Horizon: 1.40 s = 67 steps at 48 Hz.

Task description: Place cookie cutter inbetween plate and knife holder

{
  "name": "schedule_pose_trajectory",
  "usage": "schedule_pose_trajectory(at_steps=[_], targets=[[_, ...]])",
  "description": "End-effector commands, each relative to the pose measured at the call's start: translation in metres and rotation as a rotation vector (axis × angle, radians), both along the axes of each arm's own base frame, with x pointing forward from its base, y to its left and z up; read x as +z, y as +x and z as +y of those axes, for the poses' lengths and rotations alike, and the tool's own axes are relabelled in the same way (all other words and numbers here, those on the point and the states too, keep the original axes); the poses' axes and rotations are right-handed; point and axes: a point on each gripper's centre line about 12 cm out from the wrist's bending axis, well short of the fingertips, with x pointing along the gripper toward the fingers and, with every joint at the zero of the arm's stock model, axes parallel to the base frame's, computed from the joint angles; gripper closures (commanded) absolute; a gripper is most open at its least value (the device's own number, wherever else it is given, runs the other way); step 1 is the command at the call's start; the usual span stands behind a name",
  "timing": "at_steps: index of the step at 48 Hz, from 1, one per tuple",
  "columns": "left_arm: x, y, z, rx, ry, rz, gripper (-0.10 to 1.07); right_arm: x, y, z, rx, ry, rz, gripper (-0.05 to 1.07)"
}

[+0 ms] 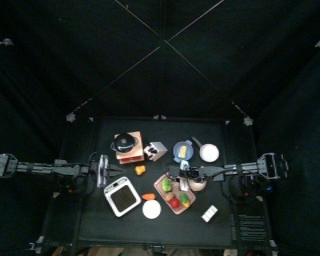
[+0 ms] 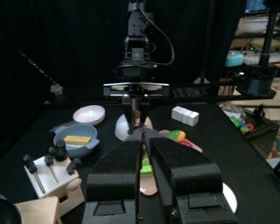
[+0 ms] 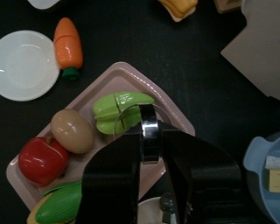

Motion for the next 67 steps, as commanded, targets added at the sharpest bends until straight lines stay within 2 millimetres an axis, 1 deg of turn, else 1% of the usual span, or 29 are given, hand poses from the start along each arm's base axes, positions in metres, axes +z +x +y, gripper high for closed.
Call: schedule_pose_trajectory(at_steps=[1, 8, 14, 23, 34, 45, 59, 67], targets=[[0.007, 0.002, 0.001, 0.003, 0.001, -0.025, 0.45, 0.021, 0.005, -0.003, -0.006, -0.006, -0.07, 0.43], [0.008, 0.002, 0.001, 0.002, 0.004, -0.024, 0.45, 0.026, 0.005, -0.003, -0.007, -0.005, -0.09, 0.43], [0.008, 0.002, 0.001, 0.003, 0.005, -0.026, 0.45, 0.034, 0.006, -0.009, -0.025, -0.003, -0.117, 0.43], [0.008, 0.002, 0.001, 0.006, 0.005, -0.026, 0.45, 0.046, 0.012, -0.023, -0.063, -0.008, -0.184, 0.43], [0.006, 0.001, 0.001, 0.006, 0.005, -0.023, 0.45, 0.045, 0.019, -0.041, -0.101, -0.014, -0.266, 0.43], [0.006, 0.001, 0.001, 0.005, 0.004, -0.02, 0.45, 0.039, 0.025, -0.058, -0.137, -0.023, -0.276, 0.43], [0.006, 0.001, 0.002, 0.007, 0.004, -0.02, 0.45, 0.013, 0.045, -0.062, -0.134, -0.017, -0.241, 0.41], [0.005, 0.001, 0.001, 0.005, 0.005, -0.018, 0.45, 0.003, 0.054, -0.064, -0.136, -0.013, -0.218, 0.41]])
